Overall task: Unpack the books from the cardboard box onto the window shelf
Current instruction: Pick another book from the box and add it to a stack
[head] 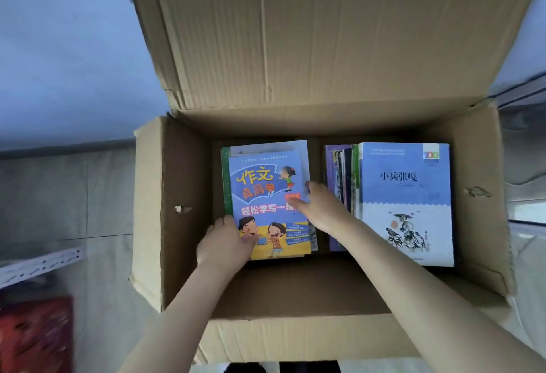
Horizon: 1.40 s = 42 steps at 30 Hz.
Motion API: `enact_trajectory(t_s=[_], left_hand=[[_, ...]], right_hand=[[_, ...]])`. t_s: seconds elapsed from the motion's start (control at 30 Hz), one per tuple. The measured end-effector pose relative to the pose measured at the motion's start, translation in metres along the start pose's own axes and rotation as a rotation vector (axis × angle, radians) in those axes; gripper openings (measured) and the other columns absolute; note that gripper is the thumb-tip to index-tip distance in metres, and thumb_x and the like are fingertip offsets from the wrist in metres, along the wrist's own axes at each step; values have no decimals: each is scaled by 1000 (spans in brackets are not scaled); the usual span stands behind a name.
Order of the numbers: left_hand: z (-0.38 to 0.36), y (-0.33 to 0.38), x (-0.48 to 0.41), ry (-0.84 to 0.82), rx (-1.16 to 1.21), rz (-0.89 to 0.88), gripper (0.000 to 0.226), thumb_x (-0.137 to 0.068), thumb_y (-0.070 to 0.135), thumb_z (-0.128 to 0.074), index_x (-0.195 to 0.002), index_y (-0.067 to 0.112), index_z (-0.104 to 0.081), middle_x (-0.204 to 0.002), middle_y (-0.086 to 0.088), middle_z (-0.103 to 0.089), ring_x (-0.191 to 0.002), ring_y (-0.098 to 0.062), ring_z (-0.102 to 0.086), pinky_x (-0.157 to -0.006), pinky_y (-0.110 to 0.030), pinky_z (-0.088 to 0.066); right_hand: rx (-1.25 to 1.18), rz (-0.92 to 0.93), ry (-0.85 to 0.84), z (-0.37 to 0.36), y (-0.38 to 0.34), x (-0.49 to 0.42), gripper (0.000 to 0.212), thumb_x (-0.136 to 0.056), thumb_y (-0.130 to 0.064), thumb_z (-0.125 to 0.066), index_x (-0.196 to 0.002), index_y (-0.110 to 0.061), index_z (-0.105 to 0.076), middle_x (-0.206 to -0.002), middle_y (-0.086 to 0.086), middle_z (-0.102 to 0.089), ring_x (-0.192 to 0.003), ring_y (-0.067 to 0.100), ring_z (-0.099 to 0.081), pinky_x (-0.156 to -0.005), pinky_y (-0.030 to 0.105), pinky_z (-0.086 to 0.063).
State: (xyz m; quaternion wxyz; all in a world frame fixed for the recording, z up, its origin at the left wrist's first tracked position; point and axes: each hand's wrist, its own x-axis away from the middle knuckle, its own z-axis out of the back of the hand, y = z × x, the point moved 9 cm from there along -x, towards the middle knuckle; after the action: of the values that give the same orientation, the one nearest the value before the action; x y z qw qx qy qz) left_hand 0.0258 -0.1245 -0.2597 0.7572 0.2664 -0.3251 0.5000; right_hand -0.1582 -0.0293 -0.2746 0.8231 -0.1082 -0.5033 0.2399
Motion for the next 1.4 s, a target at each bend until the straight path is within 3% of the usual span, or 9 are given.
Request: enact_trajectory(t_s=[0.2,0.3,0.5,0.63,0.77,0.87,0.97,1.17,1.4], left_hand=[[-18,-14,-15,-11,275,136,39,-84,45,-62,-103,14,-46,-107,-5,-63,-83,-19,-58,-53,-25,-38],[-22,-20,-21,-43,387,182,43,-78,43,-71,-104,13,-54,-101,-3,-66,-87,-21,-63,-59,-27,-43],[-29,-22,-16,-149,712,226,27,-72,36,-79,-74,14,-63,-75,2,-71,-65,-9,-65,-52,-24,-44],[-31,-18,-3,-221,1009,244,20,-71,24,-81,-80,10,-70,-71,0,-75,-52,-3,-67,-48,-16,-46],[-34,-12,7,-350,1118,198,29,-73,25,-79,-96,8,-72,-83,-5,-77,-69,-11,-70,-65,-20,-51],[-28,-6,16,-380,1171,140,30,-74,22,-77,-99,7,-71,-87,-7,-77,-71,-12,-71,-64,-19,-55],[-8,-6,30,-318,1191,76,31,-73,21,-78,-99,6,-71,-90,-8,-77,-83,-22,-72,-81,-32,-58],[57,-32,91,-161,1314,-48,23,-70,17,-80,-91,11,-72,-81,-4,-77,-70,-17,-74,-54,-18,-55],[170,-145,257,182,1380,-208,25,-70,24,-81,-92,13,-75,-82,-3,-77,-71,-16,-74,-65,-23,-59]], right_hand=[[-178,23,27,-10,5,-15,43,-91,-43,-55,-120,-11,-54,-119,8,-63,-104,23,-63,-86,42,-53],[-209,8,34,-7,7,-18,41,-90,-42,-57,-115,-10,-56,-115,7,-66,-100,23,-65,-80,37,-54],[-293,-27,59,-6,14,-21,32,-90,-41,-58,-104,-13,-54,-109,7,-67,-96,24,-65,-73,33,-51],[-415,-62,41,-5,18,-20,29,-89,-41,-59,-101,-16,-51,-104,3,-66,-85,18,-64,-61,25,-47],[-478,-77,14,3,21,-21,30,-88,-40,-61,-97,-12,-56,-97,5,-69,-78,17,-66,-64,26,-50],[-519,-48,2,21,15,-12,24,-85,-37,-65,-86,-14,-59,-86,-2,-69,-73,12,-67,-63,24,-51],[-534,19,11,43,-3,9,18,-84,-32,-68,-82,-16,-61,-80,-8,-70,-67,4,-69,-61,19,-53],[-526,198,64,80,-83,89,7,-83,-26,-70,-80,-21,-66,-73,-14,-72,-63,-2,-68,-54,11,-50],[-378,475,40,73,-262,266,13,-81,-29,-72,-86,-20,-64,-75,-18,-69,-58,-10,-64,-45,3,-42]])
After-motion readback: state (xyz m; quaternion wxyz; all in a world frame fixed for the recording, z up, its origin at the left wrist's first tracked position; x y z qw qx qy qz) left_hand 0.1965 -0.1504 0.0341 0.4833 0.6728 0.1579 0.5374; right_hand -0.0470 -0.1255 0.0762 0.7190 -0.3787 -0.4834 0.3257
